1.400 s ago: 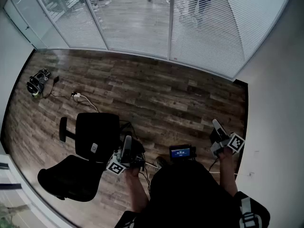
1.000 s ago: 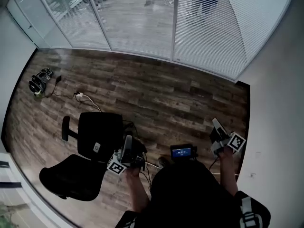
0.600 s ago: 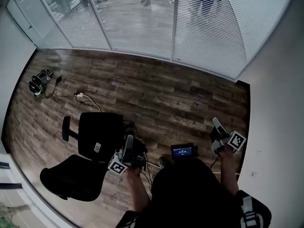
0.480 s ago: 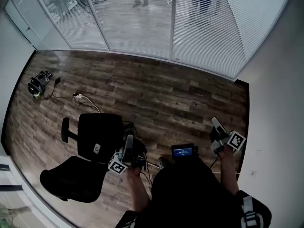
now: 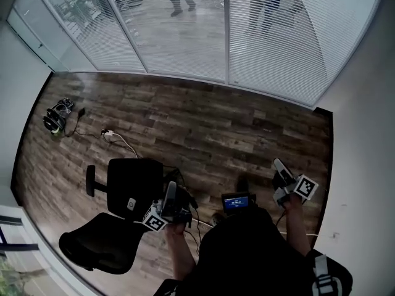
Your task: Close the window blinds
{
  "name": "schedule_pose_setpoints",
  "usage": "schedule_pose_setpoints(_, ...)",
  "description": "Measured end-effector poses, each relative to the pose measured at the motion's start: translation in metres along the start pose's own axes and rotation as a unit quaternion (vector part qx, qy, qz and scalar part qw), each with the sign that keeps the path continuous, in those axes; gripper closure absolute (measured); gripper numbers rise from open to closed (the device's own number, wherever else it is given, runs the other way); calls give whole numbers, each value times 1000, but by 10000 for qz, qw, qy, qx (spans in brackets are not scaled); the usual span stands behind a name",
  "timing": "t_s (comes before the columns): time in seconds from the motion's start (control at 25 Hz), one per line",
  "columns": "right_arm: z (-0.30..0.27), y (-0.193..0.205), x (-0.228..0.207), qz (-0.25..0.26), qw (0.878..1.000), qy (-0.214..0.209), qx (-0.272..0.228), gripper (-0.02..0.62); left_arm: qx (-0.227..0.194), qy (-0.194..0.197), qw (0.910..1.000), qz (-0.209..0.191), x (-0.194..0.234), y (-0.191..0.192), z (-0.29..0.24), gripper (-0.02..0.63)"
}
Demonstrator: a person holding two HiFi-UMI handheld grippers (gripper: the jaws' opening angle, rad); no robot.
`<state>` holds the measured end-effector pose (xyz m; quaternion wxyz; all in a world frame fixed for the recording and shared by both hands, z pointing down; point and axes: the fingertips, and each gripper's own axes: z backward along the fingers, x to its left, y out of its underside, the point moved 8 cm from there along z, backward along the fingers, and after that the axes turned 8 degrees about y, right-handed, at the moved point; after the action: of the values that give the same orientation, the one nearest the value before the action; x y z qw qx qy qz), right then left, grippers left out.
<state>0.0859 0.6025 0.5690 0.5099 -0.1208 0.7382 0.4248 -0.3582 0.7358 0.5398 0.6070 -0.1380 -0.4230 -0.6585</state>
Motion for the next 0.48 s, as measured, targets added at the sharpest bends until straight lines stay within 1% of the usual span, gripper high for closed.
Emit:
schedule_pose_setpoints(0.08,-27,-14,-13,-78,9999,-60,63,502,-37,-121,9999,-69,13,-5,-19,505)
schedule_pose_setpoints(0.2,-64,-49,-27,-76,9998,-165,103,502,-16,-168,9996,-206,29,-6,-61,505)
schedule_pose_setpoints(0.36,-109,-101,-33,106,9990,-413,157,502,198,-100,9981,-576,57,-5,-112,505)
schedule_pose_setpoints(0.48,-125,-128,-44,233,9988,-346,251,502,410,-292,9970,-595,73,7,-146,505)
